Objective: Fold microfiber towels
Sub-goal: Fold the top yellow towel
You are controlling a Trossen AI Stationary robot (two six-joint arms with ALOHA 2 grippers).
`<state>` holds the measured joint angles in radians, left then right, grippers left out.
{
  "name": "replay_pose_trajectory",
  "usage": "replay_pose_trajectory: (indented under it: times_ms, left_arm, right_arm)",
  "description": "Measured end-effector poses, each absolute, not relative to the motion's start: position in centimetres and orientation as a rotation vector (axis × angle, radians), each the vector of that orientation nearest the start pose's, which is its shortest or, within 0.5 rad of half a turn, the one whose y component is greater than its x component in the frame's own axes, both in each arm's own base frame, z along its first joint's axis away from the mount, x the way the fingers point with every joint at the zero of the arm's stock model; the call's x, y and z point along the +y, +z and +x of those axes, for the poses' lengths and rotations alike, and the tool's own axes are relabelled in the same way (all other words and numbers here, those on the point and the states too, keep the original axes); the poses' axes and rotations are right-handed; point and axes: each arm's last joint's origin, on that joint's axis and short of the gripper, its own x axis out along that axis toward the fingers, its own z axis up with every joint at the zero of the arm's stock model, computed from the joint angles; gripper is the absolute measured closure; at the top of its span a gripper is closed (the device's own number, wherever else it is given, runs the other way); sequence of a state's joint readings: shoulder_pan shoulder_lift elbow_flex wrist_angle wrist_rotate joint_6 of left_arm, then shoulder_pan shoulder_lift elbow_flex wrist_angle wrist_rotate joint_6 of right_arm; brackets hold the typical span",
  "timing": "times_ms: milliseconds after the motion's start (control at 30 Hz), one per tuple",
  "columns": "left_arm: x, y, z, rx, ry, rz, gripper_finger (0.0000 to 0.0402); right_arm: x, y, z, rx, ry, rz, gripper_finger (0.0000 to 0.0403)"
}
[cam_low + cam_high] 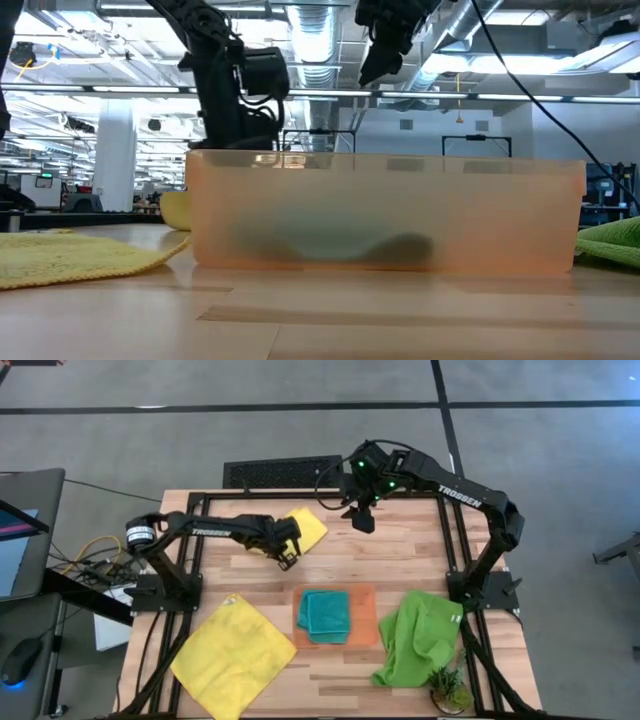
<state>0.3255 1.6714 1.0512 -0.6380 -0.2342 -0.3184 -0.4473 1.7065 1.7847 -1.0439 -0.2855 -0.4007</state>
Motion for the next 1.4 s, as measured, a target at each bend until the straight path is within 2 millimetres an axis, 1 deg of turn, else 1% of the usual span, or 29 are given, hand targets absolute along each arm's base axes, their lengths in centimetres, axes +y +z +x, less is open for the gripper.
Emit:
replay_pose_trajectory:
  times_ms: [300, 467, 567, 667, 733, 933, 1000, 1133, 1300, 1400]
  left_arm:
    - [12.9, 18.7, 29.8, 1.025, 0.659, -0.384, 0.0401]
    - [13.5, 20.2, 30.6, 0.988, 0.642, -0.329, 0.0402]
    - [14.2, 21.2, 31.3, 0.967, 0.647, -0.297, 0.0401]
    - [15.0, 21.5, 32.6, 0.964, 0.64, -0.281, 0.0401]
    - [15.4, 21.3, 33.2, 1.024, 0.628, -0.267, 0.0401]
    - [16.9, 20.6, 36.6, 1.053, 0.582, -0.227, 0.0401]
    - [17.4, 20.6, 37.5, 1.072, 0.576, -0.208, 0.0401]
    - [18.9, 21.3, 39.1, 1.049, 0.569, -0.166, 0.0401]
    - [20.8, 22.2, 40.3, 1.02, 0.589, -0.132, 0.0401]
    - [21.7, 22.2, 40.0, 1.036, 0.607, -0.143, 0.0401]
  right_arm:
    - [-14.4, 36.5, 31.9, 0.909, 0.033, -0.026, 0.0182]
    - [-14.4, 36.5, 31.9, 0.909, 0.033, -0.026, 0.0182]
    - [-14.4, 36.5, 31.9, 0.909, 0.032, -0.026, 0.0182]
    - [-14.5, 36.5, 31.8, 0.911, 0.029, -0.025, 0.0182]
    - [-14.6, 36.6, 31.7, 0.911, 0.024, -0.023, 0.0182]
    - [-15.0, 36.7, 31.0, 0.934, 0.006, -0.004, 0.0182]
    - [-15.2, 36.6, 30.8, 0.943, 0.0, 0.002, 0.0182]
    - [-15.8, 36.6, 30.4, 0.954, -0.018, 0.015, 0.0182]
    - [-16.4, 36.4, 29.8, 0.988, -0.043, 0.033, 0.0182]
    - [-16.4, 36.3, 29.6, 1.005, -0.041, 0.033, 0.0182]
